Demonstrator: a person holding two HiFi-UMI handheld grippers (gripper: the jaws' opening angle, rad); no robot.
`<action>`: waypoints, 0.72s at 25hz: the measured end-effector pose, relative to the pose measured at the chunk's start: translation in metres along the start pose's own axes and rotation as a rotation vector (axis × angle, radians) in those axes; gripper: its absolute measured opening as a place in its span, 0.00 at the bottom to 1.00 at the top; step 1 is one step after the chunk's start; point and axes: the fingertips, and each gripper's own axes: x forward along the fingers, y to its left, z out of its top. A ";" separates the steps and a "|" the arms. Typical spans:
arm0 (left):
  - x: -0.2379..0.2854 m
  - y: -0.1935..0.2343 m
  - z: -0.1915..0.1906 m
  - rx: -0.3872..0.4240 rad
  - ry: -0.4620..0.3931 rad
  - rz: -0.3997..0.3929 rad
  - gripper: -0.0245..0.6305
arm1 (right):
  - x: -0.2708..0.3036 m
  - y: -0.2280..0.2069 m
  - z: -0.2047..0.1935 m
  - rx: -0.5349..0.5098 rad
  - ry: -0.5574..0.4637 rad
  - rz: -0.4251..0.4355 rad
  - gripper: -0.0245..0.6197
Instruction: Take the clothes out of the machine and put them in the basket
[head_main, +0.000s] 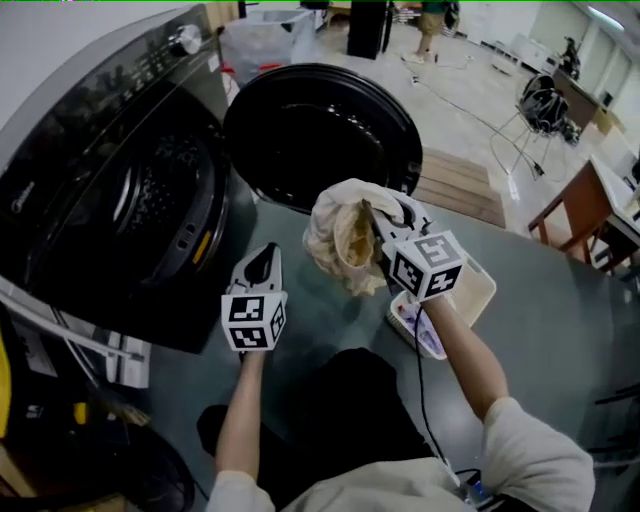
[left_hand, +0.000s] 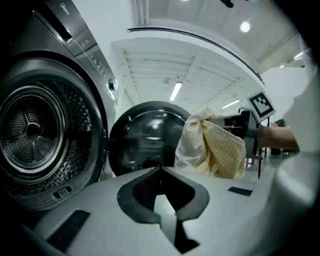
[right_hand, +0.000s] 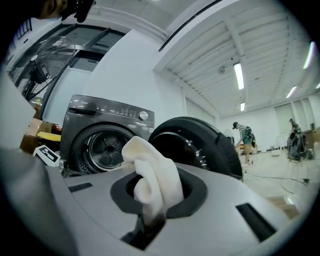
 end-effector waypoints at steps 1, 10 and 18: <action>0.007 -0.010 0.000 0.000 0.000 -0.024 0.07 | -0.012 -0.011 0.002 -0.004 0.000 -0.032 0.13; 0.062 -0.105 0.001 0.002 0.004 -0.243 0.07 | -0.135 -0.116 0.041 -0.058 -0.038 -0.351 0.13; 0.091 -0.182 0.006 0.010 -0.001 -0.394 0.07 | -0.218 -0.173 0.064 -0.140 -0.016 -0.550 0.13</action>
